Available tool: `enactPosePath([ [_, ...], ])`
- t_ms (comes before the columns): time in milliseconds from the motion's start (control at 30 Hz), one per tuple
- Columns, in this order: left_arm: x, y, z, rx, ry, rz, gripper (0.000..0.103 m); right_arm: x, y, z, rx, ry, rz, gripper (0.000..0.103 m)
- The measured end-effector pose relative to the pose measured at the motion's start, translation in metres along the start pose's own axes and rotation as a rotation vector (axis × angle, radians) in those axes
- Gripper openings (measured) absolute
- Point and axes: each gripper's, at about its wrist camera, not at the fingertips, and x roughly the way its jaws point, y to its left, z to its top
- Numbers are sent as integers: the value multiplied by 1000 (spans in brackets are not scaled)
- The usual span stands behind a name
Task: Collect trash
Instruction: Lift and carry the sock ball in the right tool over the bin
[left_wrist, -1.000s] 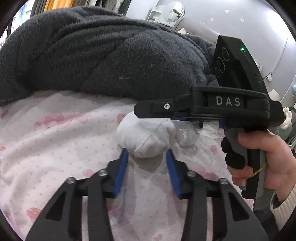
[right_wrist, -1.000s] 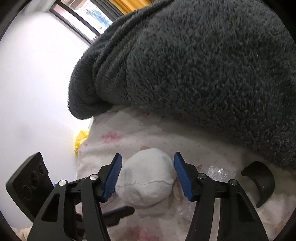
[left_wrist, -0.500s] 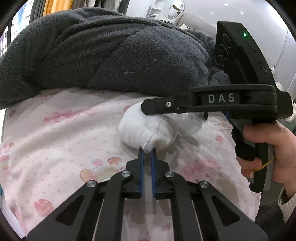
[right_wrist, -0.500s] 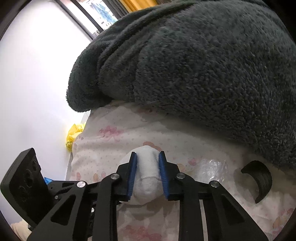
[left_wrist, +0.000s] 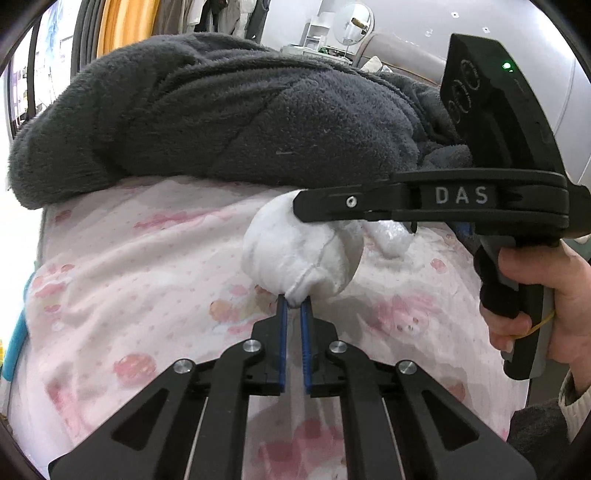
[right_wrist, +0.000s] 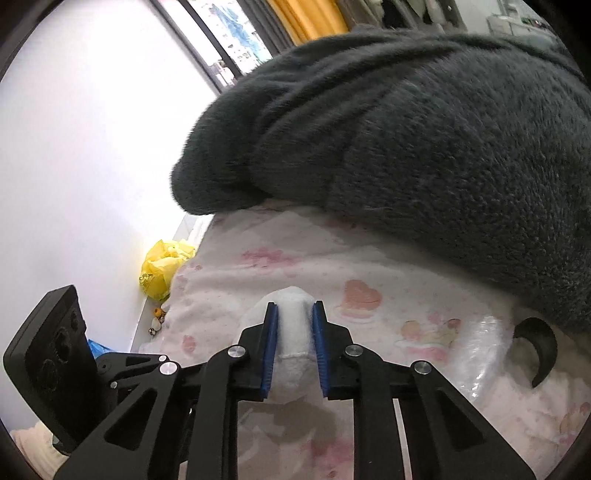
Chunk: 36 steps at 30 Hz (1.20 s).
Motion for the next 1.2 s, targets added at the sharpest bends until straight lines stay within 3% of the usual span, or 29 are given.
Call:
enactPosePath([
  [400, -37, 7, -28, -25, -13, 63, 8, -20, 49, -27, -88, -44, 35, 16],
  [800, -73, 18, -60, -43, -22, 115, 8, -28, 85, -60, -138, -35, 69, 15],
  [1200, -116, 39, -92, -83, -45, 132, 8, -12, 118, -88, -153, -14, 83, 15],
])
